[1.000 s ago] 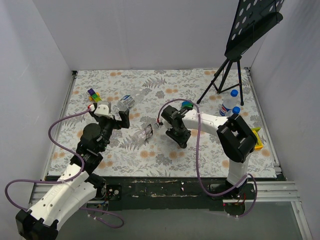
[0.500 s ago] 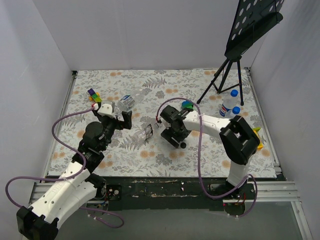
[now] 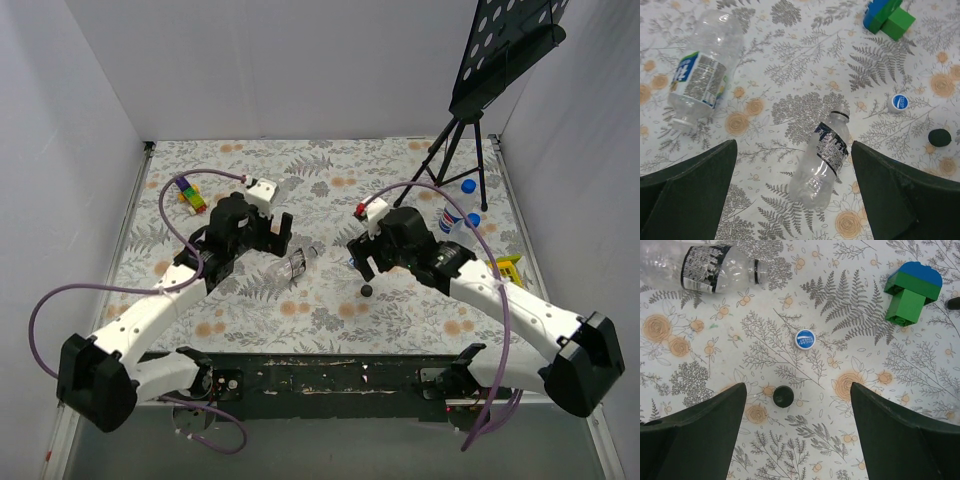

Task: Screw on the bottle caps
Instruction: Pick up the plastic bottle at the center of the board, then screw the bottle cap onto the plastic bottle.

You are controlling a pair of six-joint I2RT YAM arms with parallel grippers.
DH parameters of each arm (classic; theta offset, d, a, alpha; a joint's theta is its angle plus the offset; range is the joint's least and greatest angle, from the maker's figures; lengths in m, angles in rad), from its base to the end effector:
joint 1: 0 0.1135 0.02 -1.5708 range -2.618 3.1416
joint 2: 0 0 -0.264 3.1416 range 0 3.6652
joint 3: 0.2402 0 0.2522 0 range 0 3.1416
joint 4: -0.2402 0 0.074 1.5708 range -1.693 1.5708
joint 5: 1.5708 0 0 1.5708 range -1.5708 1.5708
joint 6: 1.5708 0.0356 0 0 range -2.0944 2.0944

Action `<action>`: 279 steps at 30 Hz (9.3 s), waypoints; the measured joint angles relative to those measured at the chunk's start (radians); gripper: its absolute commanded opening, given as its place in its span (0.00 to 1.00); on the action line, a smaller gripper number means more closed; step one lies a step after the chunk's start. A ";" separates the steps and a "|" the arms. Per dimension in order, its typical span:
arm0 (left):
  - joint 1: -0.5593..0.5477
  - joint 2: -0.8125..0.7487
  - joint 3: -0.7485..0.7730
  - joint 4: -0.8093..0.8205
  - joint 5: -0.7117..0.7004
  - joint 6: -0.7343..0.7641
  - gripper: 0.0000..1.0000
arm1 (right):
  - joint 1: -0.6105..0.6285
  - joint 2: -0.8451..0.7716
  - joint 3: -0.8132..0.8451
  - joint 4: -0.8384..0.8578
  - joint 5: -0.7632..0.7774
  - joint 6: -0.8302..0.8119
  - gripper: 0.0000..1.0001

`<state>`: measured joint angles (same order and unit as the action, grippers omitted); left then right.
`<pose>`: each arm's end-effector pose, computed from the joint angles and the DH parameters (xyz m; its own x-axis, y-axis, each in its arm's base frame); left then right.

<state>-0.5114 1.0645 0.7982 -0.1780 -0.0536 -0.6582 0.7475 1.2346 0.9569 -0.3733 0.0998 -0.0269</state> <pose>0.2128 -0.1173 0.2907 -0.5697 -0.3807 -0.7284 0.1240 0.8363 -0.5341 0.2019 0.1823 0.2870 -0.4276 -0.4329 -0.7936 -0.6300 0.7723 -0.0817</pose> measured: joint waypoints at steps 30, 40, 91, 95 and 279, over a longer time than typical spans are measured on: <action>-0.087 0.642 0.323 -0.412 0.090 0.140 0.59 | -0.001 -0.272 -0.306 0.314 -0.124 0.043 0.80; -0.087 0.612 0.270 -0.336 0.127 0.164 0.35 | -0.004 -0.191 -0.241 0.187 -0.070 0.040 0.78; -0.088 -0.644 -0.557 0.840 0.040 -0.100 0.01 | 0.009 0.465 0.175 -0.288 -0.057 0.077 0.58; -0.088 -0.628 -0.557 0.833 0.035 -0.099 0.01 | 0.027 0.484 0.184 -0.302 -0.042 0.081 0.55; -0.134 -0.318 -0.514 0.660 0.366 0.058 0.00 | 0.217 0.435 1.032 -0.727 -0.096 0.364 0.89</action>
<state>-0.6453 0.7464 0.2844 0.4824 0.3126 -0.6003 0.9646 1.6691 1.9888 -1.1007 0.0036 0.3374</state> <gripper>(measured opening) 0.537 0.767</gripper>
